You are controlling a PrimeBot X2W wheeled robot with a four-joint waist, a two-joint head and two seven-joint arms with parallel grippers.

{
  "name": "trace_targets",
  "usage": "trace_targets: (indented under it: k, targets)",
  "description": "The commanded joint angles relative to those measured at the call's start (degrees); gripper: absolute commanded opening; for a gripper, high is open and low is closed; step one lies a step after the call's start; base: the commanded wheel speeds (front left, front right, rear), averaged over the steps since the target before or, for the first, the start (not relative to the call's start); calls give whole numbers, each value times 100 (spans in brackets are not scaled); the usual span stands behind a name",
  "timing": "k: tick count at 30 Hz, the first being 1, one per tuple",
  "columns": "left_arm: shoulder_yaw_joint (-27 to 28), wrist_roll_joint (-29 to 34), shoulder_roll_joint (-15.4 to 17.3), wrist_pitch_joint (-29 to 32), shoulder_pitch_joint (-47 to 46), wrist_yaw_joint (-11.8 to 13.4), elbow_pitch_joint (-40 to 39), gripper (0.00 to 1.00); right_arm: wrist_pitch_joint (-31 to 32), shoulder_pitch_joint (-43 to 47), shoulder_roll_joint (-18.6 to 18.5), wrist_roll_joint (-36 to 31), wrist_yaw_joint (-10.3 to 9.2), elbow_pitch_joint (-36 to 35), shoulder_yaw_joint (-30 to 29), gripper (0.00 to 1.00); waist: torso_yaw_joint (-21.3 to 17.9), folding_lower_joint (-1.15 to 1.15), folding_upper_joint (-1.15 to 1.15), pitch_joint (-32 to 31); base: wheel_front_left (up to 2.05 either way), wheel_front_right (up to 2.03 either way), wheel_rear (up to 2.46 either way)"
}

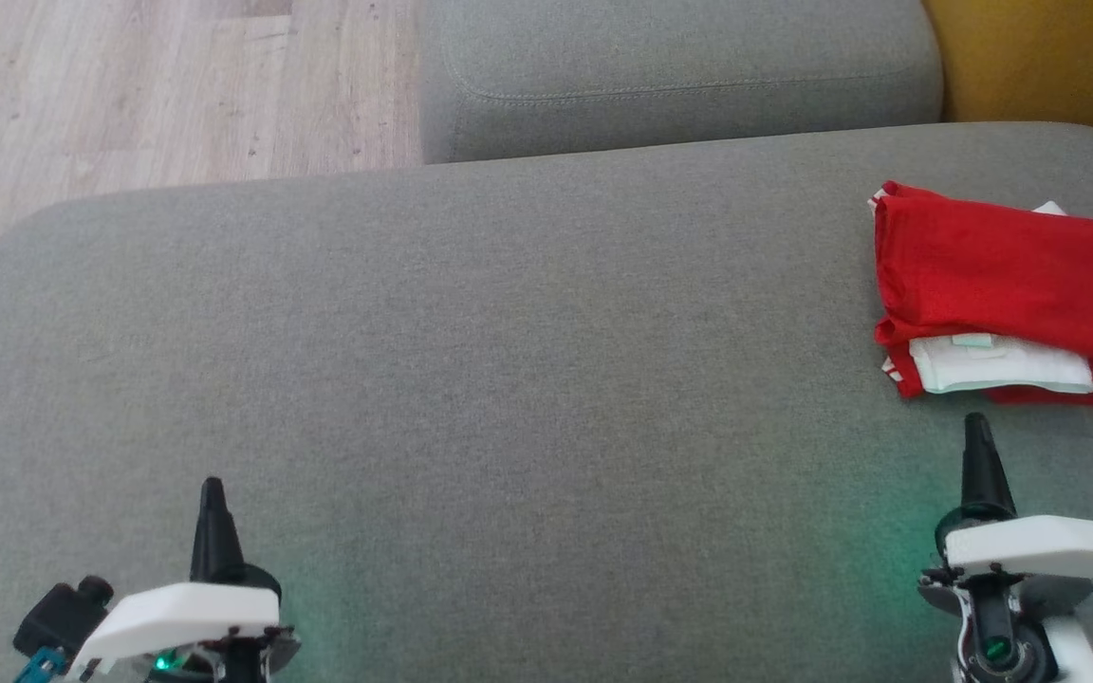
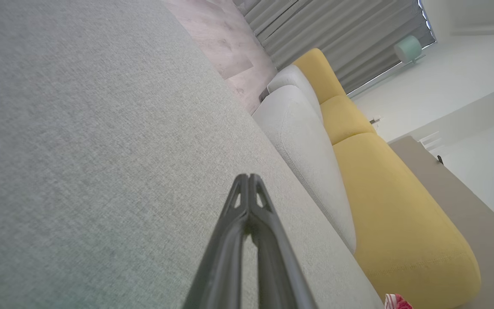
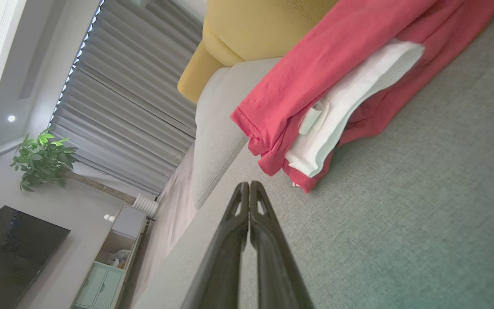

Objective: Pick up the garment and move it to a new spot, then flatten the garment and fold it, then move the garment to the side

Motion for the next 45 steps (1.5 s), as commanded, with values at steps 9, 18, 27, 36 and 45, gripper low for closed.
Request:
trace_targets:
  k: [9,18,27,36,45]
  targets:
    - [251,-574,29,189,-333,-90,-251,0,188,-224,-27,672,-3,-314,-3,0,7,0,0,-3,0,0,0]
    - [342,-997,32,324,-344,-112,-293,0,321,-220,-28,1156,-3,-389,-44,0,13,0,0,-6,0,0,0]
    - [444,-1472,35,475,-357,-137,-340,0,471,-216,-31,1698,-3,-473,-89,0,19,0,0,-8,0,0,0]
    - [547,-1949,39,627,-370,-162,-388,0,621,-213,-33,2242,-3,-557,-135,0,26,0,0,-11,0,0,0]
    - [650,-2425,42,779,-383,-186,-435,0,770,-209,-35,2786,-4,-641,-181,0,32,0,0,-14,0,0,0]
